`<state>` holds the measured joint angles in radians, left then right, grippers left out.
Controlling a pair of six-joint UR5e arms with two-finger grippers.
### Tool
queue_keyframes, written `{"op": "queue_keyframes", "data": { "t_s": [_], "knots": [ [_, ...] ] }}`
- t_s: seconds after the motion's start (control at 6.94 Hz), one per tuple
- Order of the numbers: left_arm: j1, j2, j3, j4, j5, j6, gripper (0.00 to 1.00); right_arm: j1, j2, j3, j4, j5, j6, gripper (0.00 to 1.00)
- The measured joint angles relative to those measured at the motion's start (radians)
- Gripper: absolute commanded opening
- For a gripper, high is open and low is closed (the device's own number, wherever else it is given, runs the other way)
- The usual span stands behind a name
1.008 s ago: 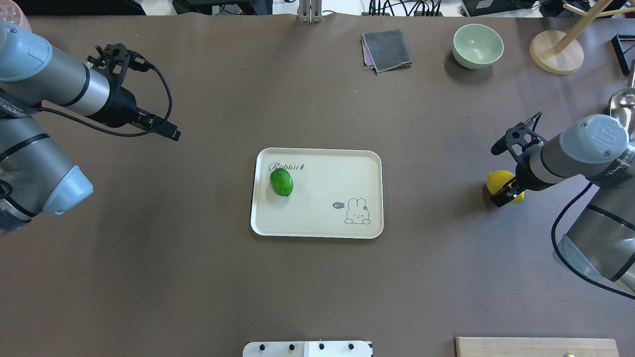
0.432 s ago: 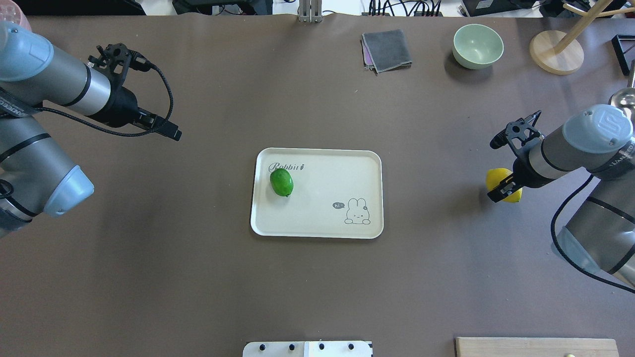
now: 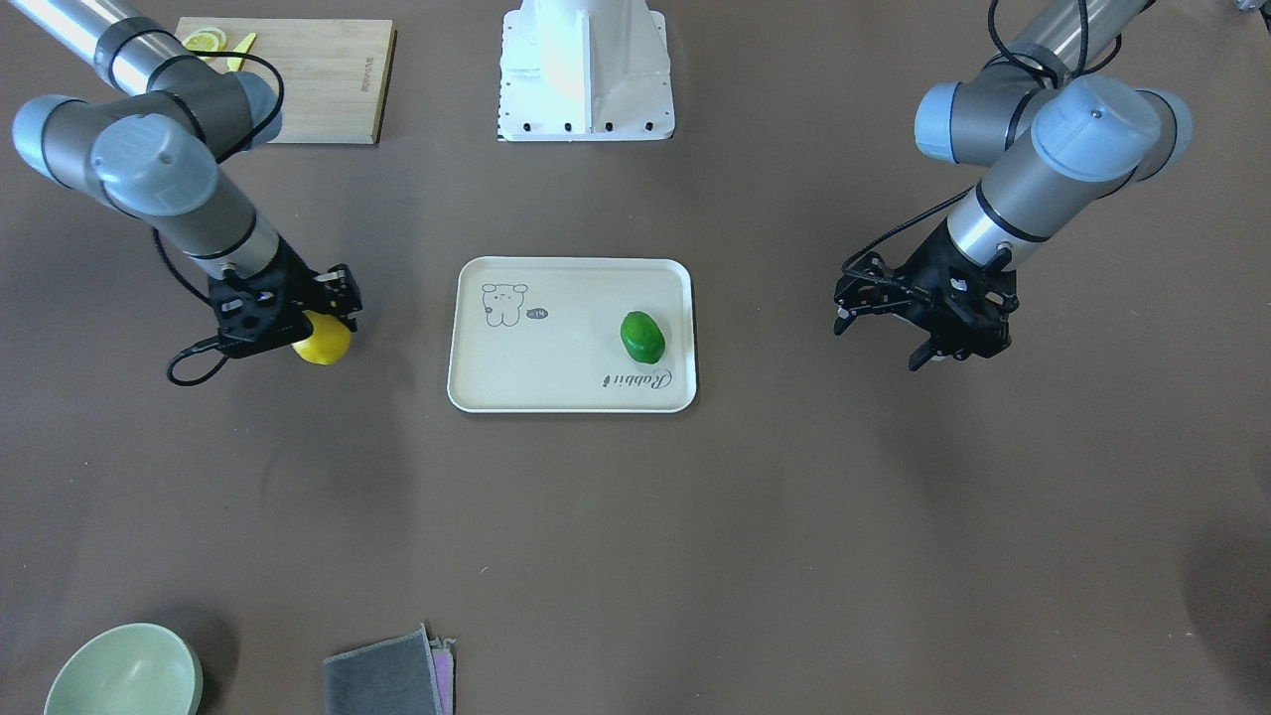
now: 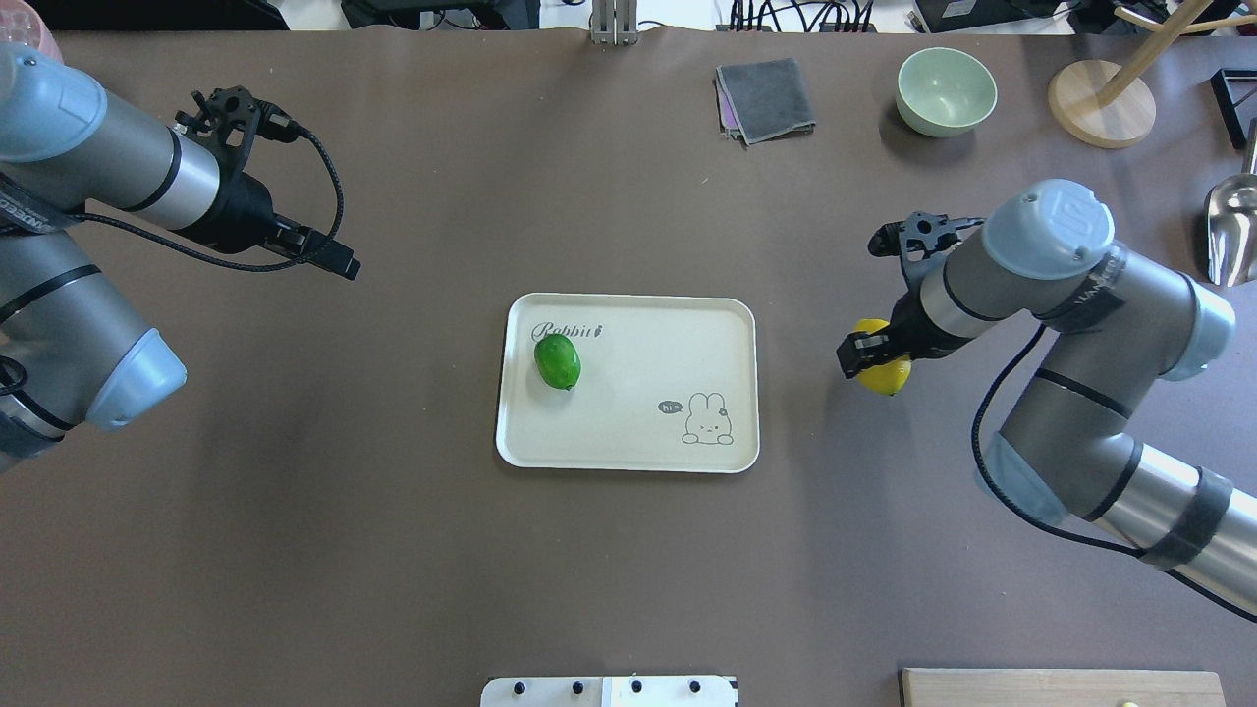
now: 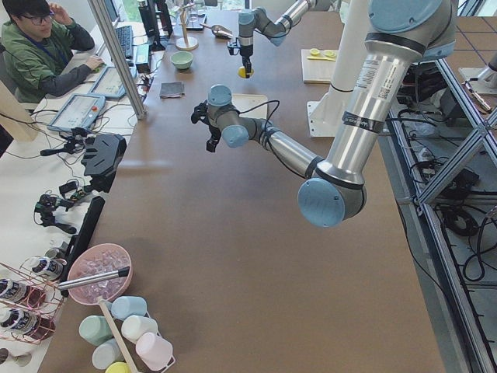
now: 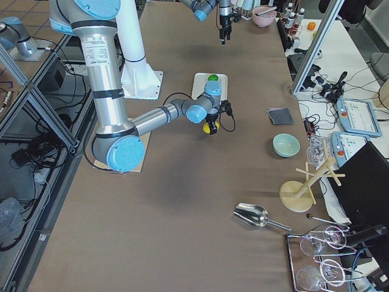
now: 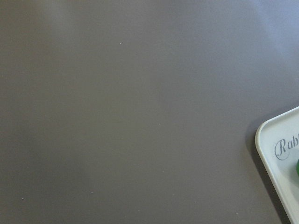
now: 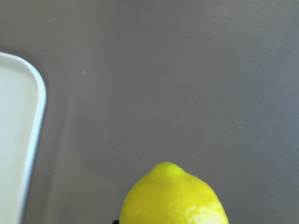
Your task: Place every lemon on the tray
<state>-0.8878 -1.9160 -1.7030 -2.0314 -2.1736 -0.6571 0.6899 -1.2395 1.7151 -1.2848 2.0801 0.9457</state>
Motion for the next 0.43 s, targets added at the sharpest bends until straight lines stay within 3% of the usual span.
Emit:
{"op": "queue_keyframes", "data": {
  "t_s": [0.14,0.29,0.43],
  "knots": [
    [0.001,0.0,0.0,-0.001,0.0,-0.002,0.98,-0.04,0.111,-0.045,-0.03,-0.022,0.15,0.0],
    [0.001,0.0,0.0,-0.002,0.0,-0.003,0.98,-0.079,0.23,-0.125,-0.043,-0.068,0.28,0.99],
    [0.001,0.001,0.0,-0.003,0.0,-0.004,0.98,-0.106,0.321,-0.196,-0.046,-0.113,0.369,1.0]
  ]
}}
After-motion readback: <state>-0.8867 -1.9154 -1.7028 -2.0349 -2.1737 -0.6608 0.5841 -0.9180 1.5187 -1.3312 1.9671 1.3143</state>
